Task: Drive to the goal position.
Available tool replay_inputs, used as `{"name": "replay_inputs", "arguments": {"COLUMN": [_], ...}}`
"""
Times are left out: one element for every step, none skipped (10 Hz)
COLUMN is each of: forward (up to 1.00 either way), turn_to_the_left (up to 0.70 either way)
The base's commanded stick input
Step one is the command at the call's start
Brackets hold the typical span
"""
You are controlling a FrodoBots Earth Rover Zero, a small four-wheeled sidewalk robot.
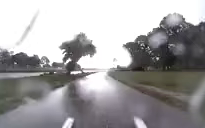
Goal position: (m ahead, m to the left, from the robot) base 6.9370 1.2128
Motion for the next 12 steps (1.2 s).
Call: {"name": "replay_inputs", "arguments": {"forward": [1.00, 1.00, 1.00, 1.00, 1.00, 1.00, 1.00, 1.00, 1.00, 1.00, 1.00, 1.00], "turn_to_the_left": [0.00, 0.00, 0.00, 0.28, 0.40, 0.00, 0.00, 0.00, 0.00, 0.00, 0.00, 0.00]}}
